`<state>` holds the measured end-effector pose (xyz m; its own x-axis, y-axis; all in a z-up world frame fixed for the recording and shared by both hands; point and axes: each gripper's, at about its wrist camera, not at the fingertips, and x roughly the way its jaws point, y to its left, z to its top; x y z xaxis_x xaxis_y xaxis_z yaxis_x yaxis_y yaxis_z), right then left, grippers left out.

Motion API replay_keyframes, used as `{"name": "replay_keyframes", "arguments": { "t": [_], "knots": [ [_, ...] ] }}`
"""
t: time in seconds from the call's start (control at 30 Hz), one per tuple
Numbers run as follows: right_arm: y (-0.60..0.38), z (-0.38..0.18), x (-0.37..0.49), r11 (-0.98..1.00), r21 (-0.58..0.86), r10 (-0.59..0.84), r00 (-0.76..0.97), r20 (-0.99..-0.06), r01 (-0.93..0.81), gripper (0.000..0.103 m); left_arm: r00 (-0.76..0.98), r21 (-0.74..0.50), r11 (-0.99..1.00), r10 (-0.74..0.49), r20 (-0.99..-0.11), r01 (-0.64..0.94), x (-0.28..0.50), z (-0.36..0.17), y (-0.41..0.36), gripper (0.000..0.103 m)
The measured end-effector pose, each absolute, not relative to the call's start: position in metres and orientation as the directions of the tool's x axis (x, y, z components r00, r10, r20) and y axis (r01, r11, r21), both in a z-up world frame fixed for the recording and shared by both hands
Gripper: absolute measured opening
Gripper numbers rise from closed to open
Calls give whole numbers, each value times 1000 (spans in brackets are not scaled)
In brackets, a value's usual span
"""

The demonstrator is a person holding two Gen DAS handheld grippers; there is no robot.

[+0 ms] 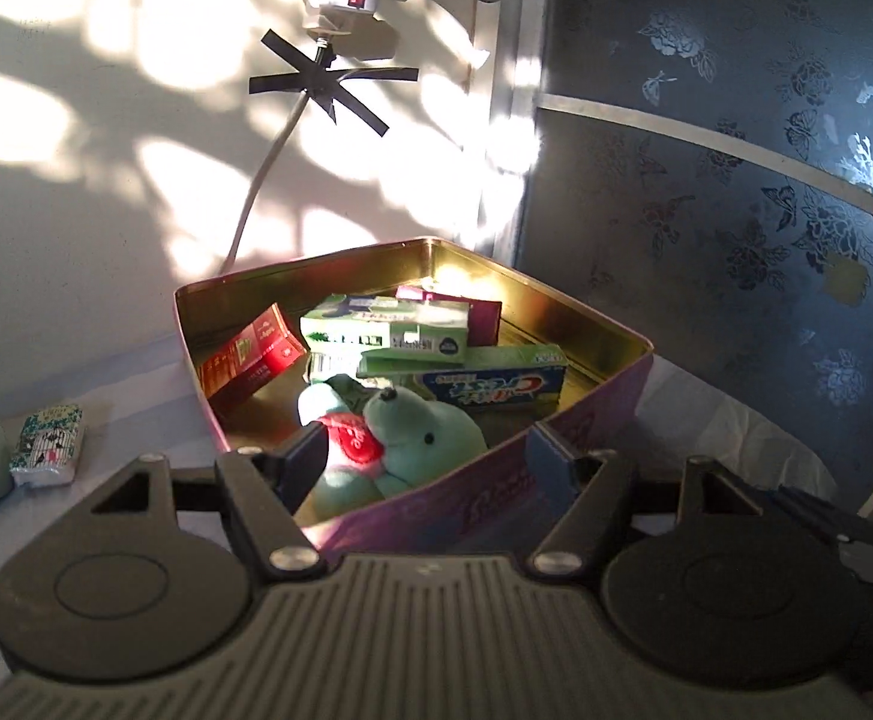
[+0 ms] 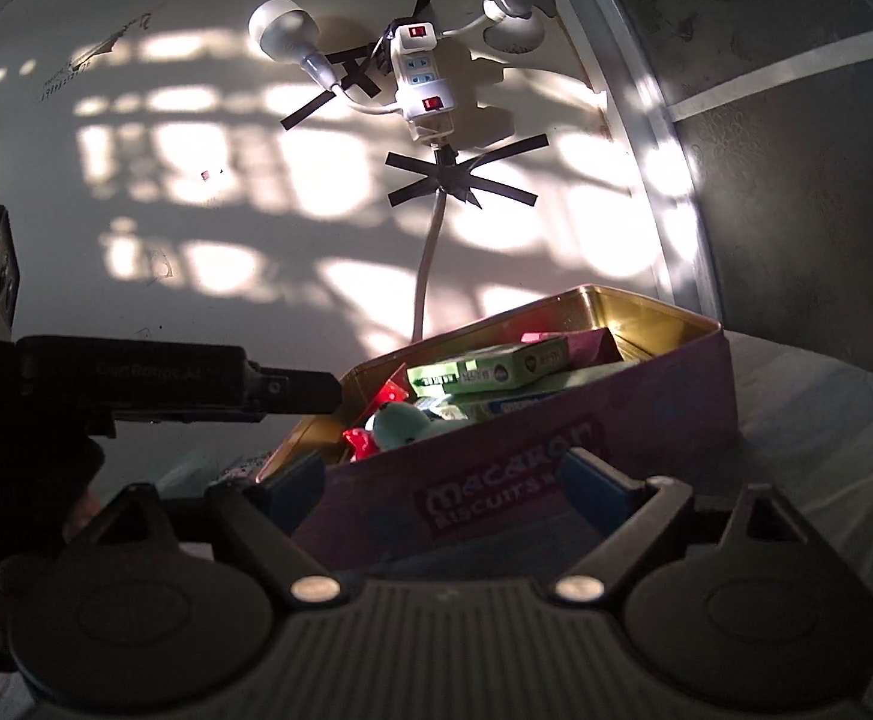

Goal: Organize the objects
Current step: 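Lower the red pack into the pink tin and open both tools, then move the right tool to the light-blue pencil case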

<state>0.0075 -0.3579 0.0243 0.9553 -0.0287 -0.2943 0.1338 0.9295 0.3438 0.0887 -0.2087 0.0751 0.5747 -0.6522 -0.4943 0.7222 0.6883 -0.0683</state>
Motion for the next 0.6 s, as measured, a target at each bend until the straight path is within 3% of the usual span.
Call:
{"name": "replay_keyframes", "arguments": {
  "t": [0.17, 0.3, 0.43, 0.6],
  "knots": [
    [-353, -8, -5, 925, 344, 10, 895, -447, 161, 90, 540, -30, 685, -599, -591, 728, 63, 32, -190, 74],
    [-339, -15, -7, 939, 318, 48, 866, -498, 131, 91, 525, -14, 724, -513, -679, 689, 65, -2, -164, 74],
    [-315, -10, 3, 937, 349, 184, 840, -510, 6, 88, 560, -19, 763, -491, -667, 646, 70, -1, -129, 74],
    [-266, 3, 31, 948, 270, 289, 804, -519, -167, 85, 652, -61, 870, -411, -637, 489, 101, 7, -63, 74]
  ]
}}
